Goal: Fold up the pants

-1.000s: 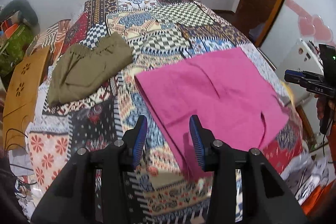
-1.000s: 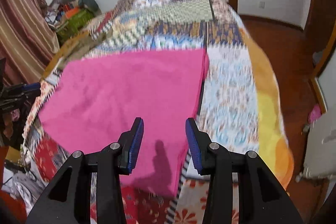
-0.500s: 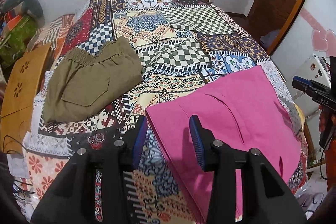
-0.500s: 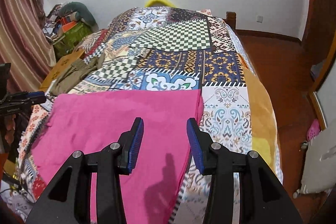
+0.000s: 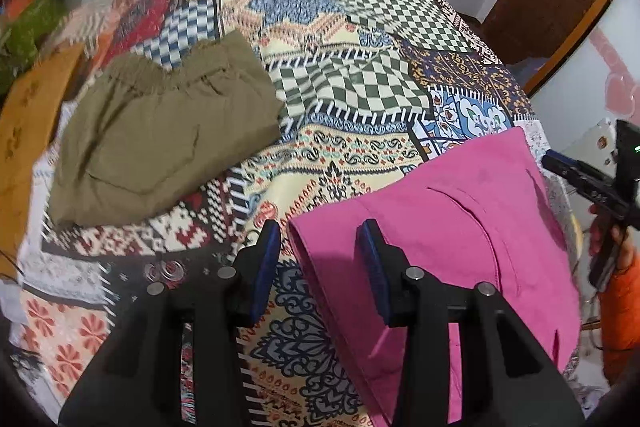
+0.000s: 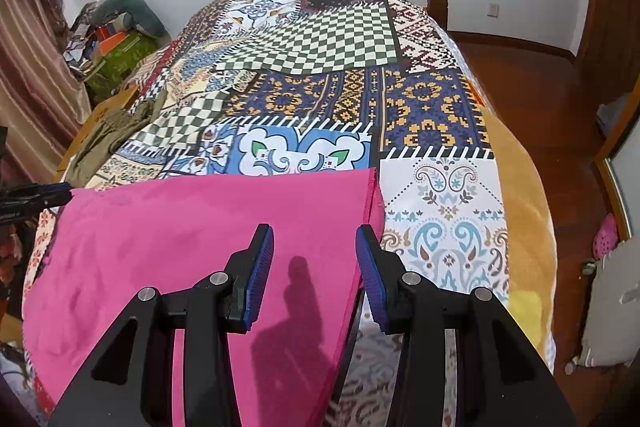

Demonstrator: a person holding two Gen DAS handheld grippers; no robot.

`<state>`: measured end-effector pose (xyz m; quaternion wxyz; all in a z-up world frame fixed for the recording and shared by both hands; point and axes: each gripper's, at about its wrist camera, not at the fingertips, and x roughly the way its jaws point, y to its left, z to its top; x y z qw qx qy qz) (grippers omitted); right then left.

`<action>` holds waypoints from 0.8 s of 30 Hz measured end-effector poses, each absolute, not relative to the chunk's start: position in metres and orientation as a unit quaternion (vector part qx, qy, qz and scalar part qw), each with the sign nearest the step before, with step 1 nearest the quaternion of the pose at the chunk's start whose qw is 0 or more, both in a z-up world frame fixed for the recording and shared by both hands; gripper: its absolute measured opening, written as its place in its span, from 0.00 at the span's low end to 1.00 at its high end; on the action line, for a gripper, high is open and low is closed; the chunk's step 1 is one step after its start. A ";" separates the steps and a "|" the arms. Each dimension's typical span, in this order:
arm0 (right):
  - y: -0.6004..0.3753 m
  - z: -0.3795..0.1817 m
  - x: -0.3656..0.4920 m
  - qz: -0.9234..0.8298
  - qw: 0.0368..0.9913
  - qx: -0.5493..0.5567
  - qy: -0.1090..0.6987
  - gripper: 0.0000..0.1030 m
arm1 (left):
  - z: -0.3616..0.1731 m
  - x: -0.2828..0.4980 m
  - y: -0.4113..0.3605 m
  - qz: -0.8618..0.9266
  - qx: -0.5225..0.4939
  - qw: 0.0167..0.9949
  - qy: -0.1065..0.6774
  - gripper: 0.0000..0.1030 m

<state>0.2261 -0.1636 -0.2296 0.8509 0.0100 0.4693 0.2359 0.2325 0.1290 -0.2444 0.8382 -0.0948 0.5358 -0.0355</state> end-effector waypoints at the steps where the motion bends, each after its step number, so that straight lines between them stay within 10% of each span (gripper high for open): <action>1: -0.164 -0.231 0.228 0.235 0.850 0.010 0.470 0.38 | -0.247 0.233 0.130 -0.041 -0.103 0.834 0.540 0.40; 24: -0.155 -0.262 0.266 0.234 0.838 0.002 0.492 0.38 | -0.260 0.237 0.110 -0.069 -0.059 0.845 0.527 0.10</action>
